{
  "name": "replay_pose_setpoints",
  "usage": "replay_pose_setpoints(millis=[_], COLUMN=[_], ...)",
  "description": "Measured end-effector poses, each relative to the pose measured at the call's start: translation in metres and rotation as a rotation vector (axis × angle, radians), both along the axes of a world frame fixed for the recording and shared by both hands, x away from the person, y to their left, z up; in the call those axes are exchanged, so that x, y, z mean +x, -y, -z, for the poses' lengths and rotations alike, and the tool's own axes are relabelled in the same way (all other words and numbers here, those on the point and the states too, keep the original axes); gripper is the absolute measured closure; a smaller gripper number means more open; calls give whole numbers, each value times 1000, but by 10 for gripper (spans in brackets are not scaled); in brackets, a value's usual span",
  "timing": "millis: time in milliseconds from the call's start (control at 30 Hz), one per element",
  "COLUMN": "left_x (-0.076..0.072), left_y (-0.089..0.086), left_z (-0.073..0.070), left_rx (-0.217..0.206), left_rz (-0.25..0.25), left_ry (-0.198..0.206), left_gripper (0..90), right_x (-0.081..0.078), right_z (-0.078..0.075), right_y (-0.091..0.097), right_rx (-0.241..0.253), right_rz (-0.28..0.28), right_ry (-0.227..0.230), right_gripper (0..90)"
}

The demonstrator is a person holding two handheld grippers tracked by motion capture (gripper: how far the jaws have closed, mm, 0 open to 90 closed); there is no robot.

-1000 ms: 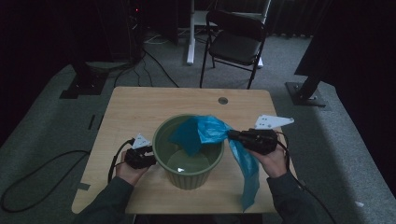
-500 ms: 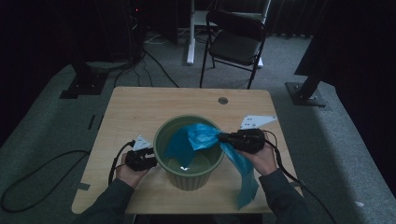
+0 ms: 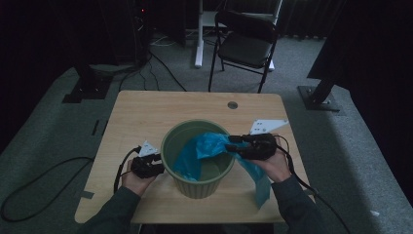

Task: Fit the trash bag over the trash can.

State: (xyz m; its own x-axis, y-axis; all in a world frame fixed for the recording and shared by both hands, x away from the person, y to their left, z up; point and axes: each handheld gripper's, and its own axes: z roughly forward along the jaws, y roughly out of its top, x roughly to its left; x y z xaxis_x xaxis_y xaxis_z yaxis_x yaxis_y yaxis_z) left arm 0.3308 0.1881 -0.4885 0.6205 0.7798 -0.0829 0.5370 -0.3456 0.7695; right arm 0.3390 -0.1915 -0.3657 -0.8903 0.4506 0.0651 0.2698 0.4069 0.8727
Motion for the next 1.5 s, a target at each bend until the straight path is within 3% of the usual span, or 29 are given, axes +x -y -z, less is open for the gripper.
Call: replay_pose_setpoints(millis=[200,233,333,467,600,767,800,867,1200,1500], left_x=[-3,-4,-8,-15,-21,-29,-31,-32,-33,-32], left_y=[-1,-2,-2,-2,-2,-2,-1,-1,1,9], left_z=[-2,-3,-3,-4,-5,-5,-5,-5,-4,-4], left_rx=[-5,-13,-12,-18,-10,-7,1,6,1,1], left_rz=[-1,-3,-3,-10,-9,-3,0,1,-6,4], left_ry=[1,1,-5,-8,-7,-13,-15,-15,-18,-17], left_gripper=[568,568,568,568,568,568,568,569,570,570], right_x=[-7,-11,-17,-24,-29,-40,-52,-60,-87,-91], right_z=[-11,-13,-8,1,5,2,2,5,19,41], right_y=[16,23,29,36,44,58,66,69,85,83], right_rx=[73,87,79,54,67,89,83,68,59,4], right_rz=[16,23,38,58,81,93,104,116,163,210], right_ry=[7,11,0,0,-3,4,12,13,1,-18], right_gripper=[541,616,704,733,737,710,677,637,482,381])
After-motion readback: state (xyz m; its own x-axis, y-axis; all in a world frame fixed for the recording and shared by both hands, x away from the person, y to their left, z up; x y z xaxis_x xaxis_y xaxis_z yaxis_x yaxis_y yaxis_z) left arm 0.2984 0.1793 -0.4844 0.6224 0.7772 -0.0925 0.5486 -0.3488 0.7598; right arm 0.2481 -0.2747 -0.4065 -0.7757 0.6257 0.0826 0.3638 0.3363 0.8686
